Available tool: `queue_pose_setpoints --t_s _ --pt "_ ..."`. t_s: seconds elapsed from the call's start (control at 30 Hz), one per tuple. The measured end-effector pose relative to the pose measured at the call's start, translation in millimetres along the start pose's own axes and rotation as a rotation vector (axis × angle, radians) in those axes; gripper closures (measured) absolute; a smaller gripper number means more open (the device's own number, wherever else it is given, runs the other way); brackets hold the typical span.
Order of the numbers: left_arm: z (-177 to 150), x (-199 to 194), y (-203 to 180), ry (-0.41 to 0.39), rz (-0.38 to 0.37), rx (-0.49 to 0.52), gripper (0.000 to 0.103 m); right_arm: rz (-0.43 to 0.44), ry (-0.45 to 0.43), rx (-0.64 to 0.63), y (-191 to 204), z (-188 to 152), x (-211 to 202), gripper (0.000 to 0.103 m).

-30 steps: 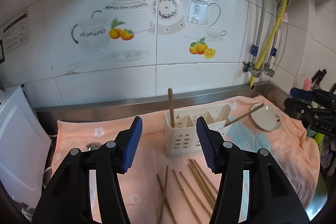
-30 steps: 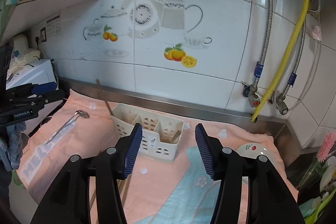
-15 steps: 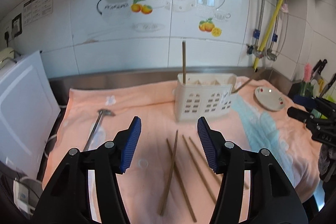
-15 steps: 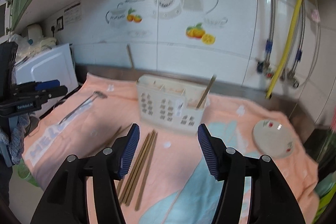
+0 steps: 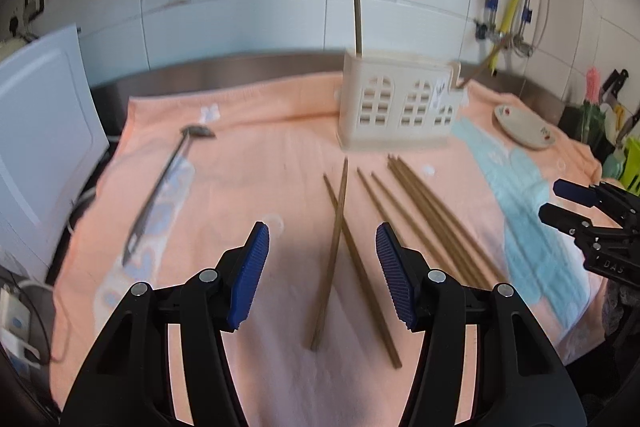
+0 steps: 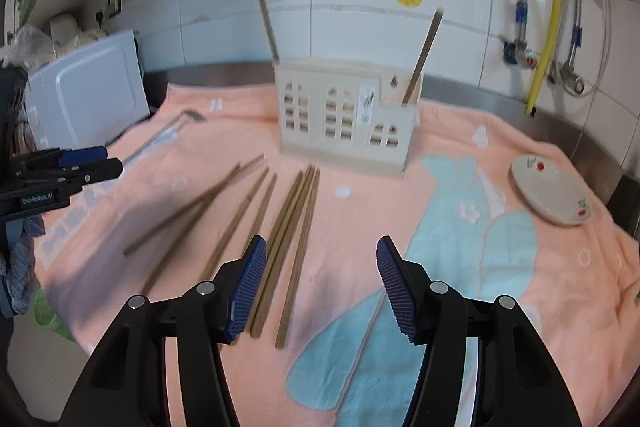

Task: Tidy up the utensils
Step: 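Move both tools back down to the remaining chopsticks, then grasp a chopstick with the left tool while the right tool grasps another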

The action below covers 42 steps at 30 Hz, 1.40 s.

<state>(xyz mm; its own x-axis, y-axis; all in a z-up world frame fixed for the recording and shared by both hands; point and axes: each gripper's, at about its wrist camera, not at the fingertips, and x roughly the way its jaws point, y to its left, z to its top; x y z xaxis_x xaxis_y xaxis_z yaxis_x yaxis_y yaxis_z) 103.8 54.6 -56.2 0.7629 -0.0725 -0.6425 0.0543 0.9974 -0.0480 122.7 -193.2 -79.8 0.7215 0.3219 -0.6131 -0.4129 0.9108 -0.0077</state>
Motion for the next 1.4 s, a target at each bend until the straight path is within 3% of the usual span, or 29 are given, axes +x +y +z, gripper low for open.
queue_pose_setpoints --t_s 0.27,0.73,1.4 --pt "-24 20 6 0.061 -0.004 -0.01 0.049 0.026 0.088 0.032 7 -23 37 0.062" --pt "-33 50 7 0.128 -0.049 0.003 0.07 0.042 0.179 0.049 15 -31 74 0.082" --pt "-37 79 -3 0.199 -0.059 0.043 0.09 0.006 0.188 0.011 20 -34 80 0.091"
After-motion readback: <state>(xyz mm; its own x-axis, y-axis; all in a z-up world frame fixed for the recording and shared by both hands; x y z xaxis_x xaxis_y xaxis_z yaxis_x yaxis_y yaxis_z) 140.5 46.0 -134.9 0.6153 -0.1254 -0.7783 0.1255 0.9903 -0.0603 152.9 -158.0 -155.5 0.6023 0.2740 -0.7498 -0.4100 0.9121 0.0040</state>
